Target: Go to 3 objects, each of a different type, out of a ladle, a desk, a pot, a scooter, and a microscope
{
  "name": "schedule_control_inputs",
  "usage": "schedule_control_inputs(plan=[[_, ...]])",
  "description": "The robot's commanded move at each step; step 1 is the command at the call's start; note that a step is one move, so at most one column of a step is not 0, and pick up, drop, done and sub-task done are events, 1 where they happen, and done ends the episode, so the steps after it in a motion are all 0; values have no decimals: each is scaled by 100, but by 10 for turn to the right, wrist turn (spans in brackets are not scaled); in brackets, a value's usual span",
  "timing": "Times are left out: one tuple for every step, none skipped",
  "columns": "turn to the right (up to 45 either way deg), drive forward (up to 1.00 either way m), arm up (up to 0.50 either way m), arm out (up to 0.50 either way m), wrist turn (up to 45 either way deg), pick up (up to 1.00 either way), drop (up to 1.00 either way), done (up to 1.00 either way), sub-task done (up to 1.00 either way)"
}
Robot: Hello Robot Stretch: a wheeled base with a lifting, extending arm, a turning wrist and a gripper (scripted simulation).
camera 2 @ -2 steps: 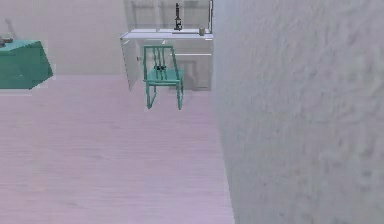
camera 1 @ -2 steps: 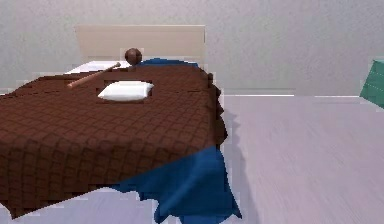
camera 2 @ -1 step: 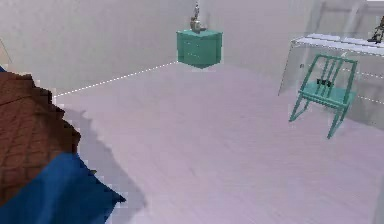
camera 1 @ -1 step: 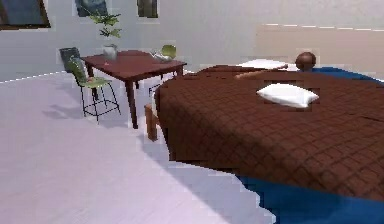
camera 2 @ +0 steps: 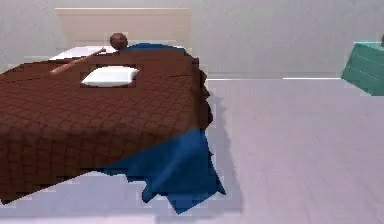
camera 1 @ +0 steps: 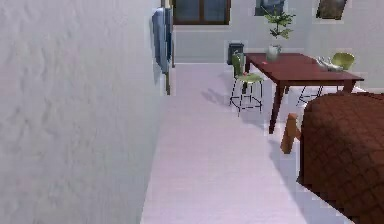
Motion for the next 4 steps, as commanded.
schedule_control_inputs(plan=[[0,100,0,0,0,0,0,0,0],[0,100,0,0,0,0,0,0,0],[0,100,0,0,0,0,0,0,0],[0,65,0,0,0,0,0,0,0]])
